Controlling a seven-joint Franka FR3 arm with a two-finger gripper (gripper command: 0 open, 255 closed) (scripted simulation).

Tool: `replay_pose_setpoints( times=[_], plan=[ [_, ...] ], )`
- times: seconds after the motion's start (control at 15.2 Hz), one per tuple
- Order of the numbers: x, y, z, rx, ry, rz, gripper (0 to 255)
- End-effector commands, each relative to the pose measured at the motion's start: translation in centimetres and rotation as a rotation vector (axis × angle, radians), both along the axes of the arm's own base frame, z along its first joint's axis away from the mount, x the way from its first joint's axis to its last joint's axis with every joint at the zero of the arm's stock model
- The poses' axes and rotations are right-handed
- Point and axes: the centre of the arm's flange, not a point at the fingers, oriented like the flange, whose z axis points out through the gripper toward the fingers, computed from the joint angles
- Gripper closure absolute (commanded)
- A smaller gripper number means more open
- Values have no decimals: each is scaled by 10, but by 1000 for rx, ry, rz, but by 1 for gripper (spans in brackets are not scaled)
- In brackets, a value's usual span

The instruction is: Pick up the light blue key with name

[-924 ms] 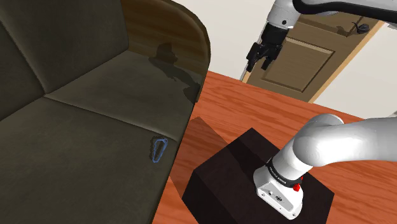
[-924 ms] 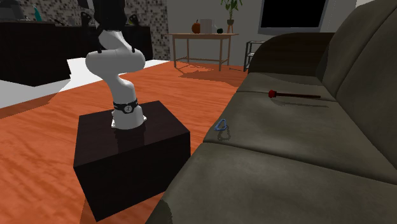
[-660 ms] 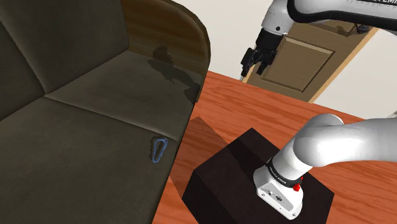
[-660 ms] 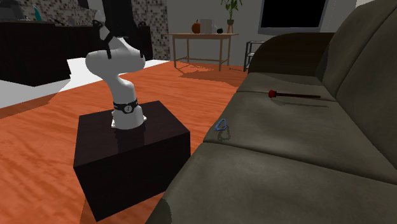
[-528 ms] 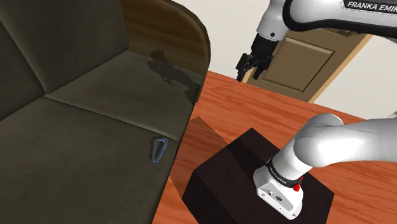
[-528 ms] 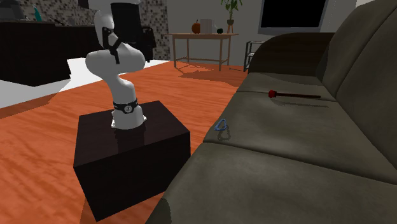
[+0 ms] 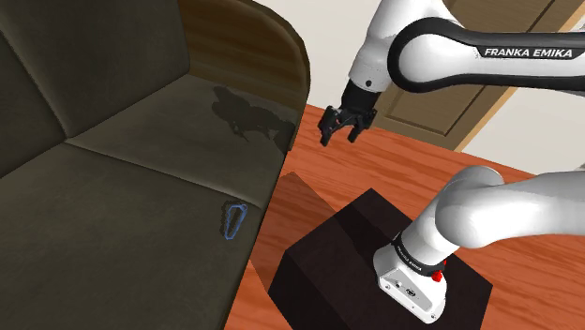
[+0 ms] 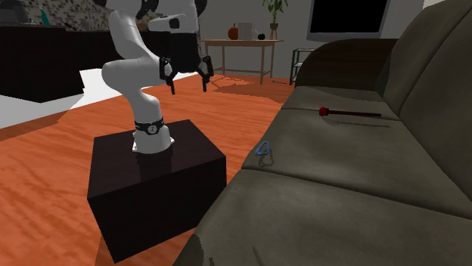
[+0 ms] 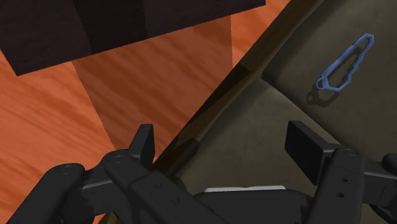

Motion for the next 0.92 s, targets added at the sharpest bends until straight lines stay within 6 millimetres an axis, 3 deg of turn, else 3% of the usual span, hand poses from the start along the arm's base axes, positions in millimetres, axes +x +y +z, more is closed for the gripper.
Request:
replay_pose_setpoints(
  times=[0.0, 0.86],
  plan=[
    [1, 22, -18, 5, -8, -17, 0],
    [17, 156, -119, 33, -54, -116, 0]
  ],
)
